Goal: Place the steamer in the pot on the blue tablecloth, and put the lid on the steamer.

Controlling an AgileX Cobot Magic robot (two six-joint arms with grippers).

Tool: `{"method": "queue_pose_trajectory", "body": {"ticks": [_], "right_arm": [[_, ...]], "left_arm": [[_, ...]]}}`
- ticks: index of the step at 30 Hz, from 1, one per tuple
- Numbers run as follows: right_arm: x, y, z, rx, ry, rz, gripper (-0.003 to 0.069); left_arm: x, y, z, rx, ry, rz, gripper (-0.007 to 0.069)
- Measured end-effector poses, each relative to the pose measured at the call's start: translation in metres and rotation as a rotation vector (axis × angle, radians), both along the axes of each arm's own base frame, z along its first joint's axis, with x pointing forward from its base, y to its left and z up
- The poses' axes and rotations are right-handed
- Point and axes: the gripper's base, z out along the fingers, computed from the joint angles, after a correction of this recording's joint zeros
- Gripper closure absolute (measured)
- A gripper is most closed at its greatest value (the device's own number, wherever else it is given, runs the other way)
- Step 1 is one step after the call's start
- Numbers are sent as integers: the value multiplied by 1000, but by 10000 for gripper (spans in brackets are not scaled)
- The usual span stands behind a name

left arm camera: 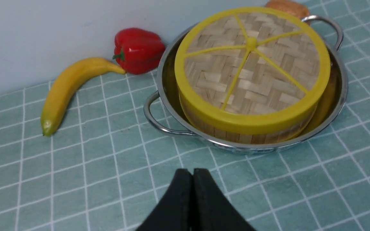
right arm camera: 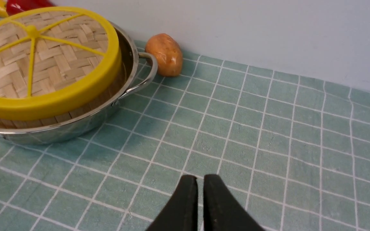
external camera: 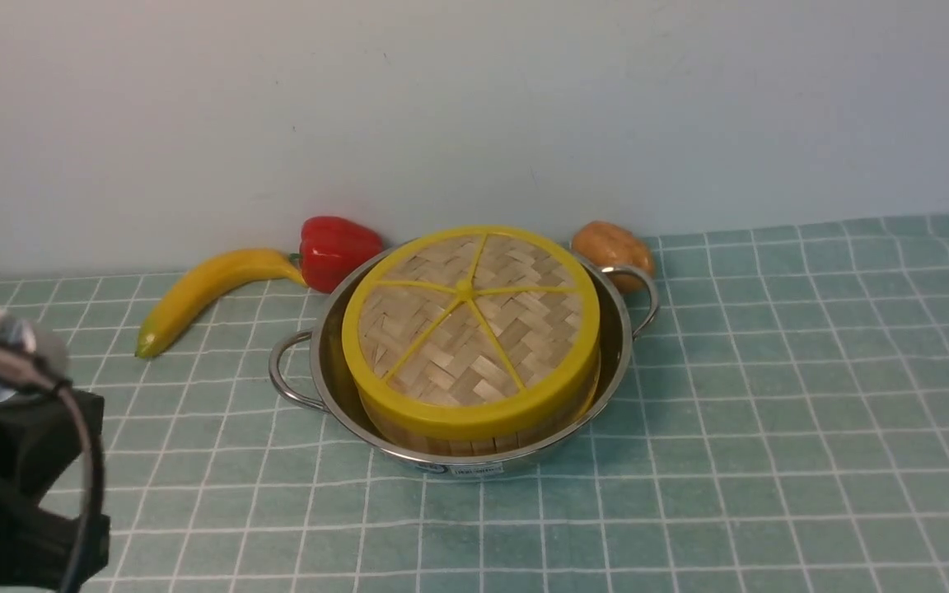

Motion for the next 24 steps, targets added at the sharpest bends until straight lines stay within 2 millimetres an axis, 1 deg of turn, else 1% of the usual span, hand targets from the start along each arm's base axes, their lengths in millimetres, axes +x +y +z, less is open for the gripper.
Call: {"method": "queue_pose_trajectory", "body": {"ticks": [4, 13, 15, 17, 19, 20, 22, 23, 24], "right_arm": [[0, 0, 0, 3, -4, 1, 582], [0, 1, 1, 9, -13, 5, 547], [1, 1, 1, 11, -16, 7, 538], [1, 1, 2, 11, -18, 7, 530], [1, 1, 2, 11, -18, 7, 521], [1, 1, 2, 12, -19, 8, 516], [1, 1, 2, 13, -19, 8, 510], [1, 1, 2, 14, -18, 8, 506], [1, 1, 2, 14, -18, 8, 505]], "left_arm": [[-8, 3, 2, -44, -42, 0, 643], [-8, 3, 3, -44, -45, -3, 624], [-9, 6, 3, 21, -77, -14, 615], [-11, 14, 2, 90, -120, 9, 606], [-16, 25, -5, 131, -170, 82, 596], [-21, 33, -15, 139, -201, 146, 590], [-27, 40, -28, 141, -235, 205, 582], [-32, 43, -39, 141, -261, 241, 580], [-33, 44, -41, 140, -267, 248, 579]]}}
